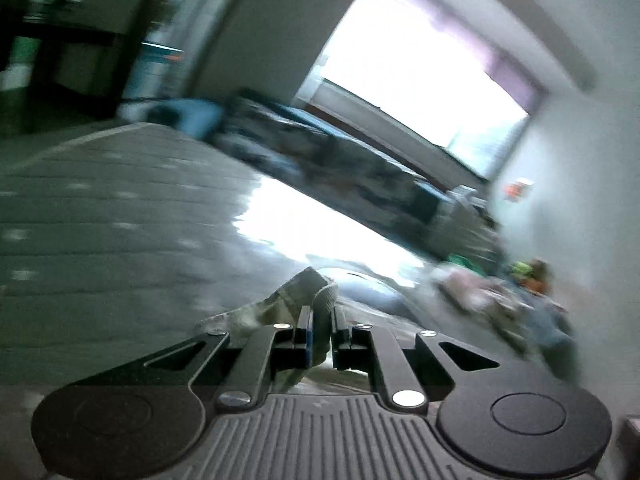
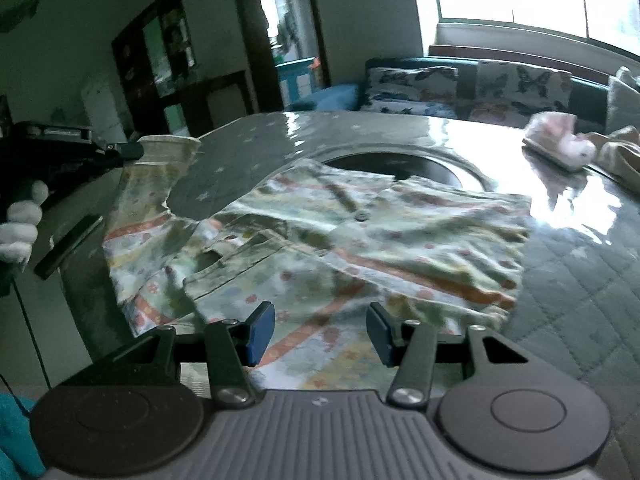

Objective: Fold clothes

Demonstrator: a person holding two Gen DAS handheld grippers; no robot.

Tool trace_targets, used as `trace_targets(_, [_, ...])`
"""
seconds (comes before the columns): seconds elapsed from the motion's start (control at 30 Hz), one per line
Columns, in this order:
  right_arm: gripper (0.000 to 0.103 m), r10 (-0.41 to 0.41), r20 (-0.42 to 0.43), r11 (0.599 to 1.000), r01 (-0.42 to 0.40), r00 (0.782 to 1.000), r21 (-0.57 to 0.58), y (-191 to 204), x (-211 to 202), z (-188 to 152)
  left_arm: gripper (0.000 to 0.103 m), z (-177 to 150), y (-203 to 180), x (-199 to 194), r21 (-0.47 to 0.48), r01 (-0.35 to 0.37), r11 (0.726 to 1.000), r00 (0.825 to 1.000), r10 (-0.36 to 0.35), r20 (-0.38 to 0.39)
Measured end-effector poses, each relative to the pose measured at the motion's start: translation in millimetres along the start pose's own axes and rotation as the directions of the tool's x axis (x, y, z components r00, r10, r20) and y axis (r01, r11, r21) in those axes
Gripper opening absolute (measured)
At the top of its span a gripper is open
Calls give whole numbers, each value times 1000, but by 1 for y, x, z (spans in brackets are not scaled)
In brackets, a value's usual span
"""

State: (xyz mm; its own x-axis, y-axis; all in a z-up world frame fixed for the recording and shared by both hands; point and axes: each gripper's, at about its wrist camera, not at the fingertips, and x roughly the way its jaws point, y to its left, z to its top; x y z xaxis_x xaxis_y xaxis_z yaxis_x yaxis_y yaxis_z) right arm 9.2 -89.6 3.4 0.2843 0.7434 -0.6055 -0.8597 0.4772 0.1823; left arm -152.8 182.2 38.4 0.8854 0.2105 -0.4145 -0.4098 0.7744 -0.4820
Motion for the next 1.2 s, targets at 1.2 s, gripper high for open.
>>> trace_targets(1.2, [51,-14,7,999,14,1000,46,-4,15,5,27,-39,-3,88,75,128,989,942,-98,-322])
